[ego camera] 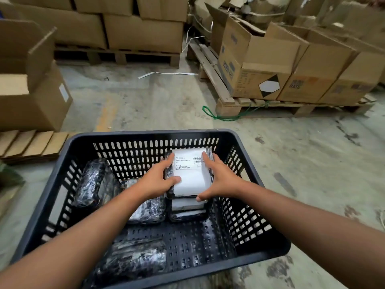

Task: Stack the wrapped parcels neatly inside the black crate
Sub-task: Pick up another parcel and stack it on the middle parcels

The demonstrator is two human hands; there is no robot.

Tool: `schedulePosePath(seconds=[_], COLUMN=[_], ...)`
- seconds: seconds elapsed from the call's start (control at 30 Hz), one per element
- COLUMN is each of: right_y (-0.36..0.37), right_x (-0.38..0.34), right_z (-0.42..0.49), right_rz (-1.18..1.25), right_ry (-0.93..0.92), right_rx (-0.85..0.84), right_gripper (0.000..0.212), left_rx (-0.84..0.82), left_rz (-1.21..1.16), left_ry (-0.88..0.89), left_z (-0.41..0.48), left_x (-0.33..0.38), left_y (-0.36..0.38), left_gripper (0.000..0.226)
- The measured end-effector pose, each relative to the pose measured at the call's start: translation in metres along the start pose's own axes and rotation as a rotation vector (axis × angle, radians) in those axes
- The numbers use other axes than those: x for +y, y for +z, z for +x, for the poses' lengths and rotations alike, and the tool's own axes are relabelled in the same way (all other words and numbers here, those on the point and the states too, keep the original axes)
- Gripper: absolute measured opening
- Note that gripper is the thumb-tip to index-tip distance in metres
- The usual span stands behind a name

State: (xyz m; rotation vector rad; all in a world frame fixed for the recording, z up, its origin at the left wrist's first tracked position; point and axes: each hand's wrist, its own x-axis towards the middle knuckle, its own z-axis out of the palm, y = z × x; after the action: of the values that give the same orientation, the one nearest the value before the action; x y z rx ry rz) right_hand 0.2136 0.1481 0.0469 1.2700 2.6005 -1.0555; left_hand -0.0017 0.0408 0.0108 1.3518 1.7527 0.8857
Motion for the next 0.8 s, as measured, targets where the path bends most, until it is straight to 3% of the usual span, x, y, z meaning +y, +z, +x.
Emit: schedulePosePath(seconds=[0.3, 0.6, 0.8], right_y=[0.009, 0.009, -0.021], right_x=[0.015, 0.011, -0.027], right_z=[0.019, 0.024, 0.033], right_rz=[-0.056, -0.083, -0.401], right_ry=[0.030, 0.067, 0.172], right_rx=[-0.134, -0.196, -0.317], right_gripper=[0.160, 0.161, 0.152], left_rx=[-0.240, -0.235, -0.136], left_rz=[0.246, 0.186, 0.239], left_ry=[-0.050, -0.058, -0.018], left_z=[0.004, 0.008, -0.004], left_x=[-0.023, -0.027, -0.013], left_y=[0.014, 0.015, -0.032], left_gripper=[0.152, 0.153, 0.147])
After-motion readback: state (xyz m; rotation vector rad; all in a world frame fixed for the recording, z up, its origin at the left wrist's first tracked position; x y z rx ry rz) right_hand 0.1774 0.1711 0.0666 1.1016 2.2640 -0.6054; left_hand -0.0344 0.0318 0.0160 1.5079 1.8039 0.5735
